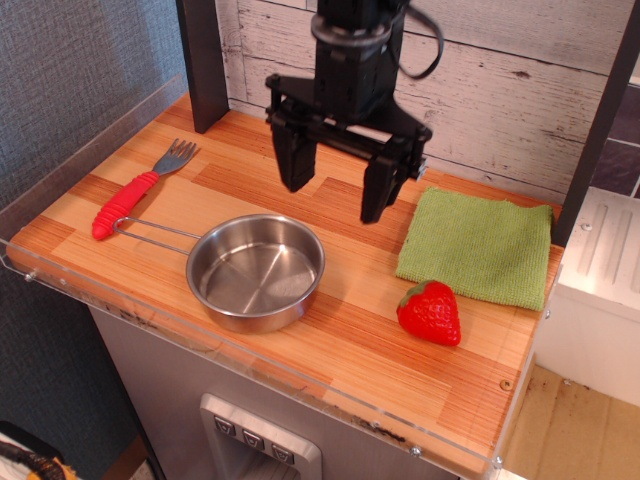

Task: Move the green cloth to the upper right corner of the table

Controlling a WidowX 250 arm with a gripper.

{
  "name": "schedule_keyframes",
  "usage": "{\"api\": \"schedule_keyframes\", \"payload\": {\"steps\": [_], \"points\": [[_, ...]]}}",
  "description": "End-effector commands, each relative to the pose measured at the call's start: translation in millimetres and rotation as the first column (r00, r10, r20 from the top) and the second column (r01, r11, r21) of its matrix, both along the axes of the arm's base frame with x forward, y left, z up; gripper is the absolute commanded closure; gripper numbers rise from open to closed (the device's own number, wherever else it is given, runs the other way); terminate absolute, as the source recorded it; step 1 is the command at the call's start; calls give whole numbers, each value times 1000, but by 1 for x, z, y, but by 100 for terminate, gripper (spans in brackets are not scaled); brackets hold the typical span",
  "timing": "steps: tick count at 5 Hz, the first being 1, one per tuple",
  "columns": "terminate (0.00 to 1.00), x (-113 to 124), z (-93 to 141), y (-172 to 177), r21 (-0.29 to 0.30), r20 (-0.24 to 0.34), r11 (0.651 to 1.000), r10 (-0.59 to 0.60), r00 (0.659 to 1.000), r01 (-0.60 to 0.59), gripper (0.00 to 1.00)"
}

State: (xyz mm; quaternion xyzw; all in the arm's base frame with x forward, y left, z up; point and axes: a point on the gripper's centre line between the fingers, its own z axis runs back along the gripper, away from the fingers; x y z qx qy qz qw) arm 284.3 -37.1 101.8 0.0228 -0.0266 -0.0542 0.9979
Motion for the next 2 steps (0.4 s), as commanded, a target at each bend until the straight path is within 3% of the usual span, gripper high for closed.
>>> {"api": "schedule_keyframes", "payload": {"steps": [1, 2], "points": [[0, 0, 10, 12, 6, 56, 1000, 19, 998, -19, 0], [100, 0, 10, 12, 6, 56, 1000, 19, 998, -19, 0]]}}
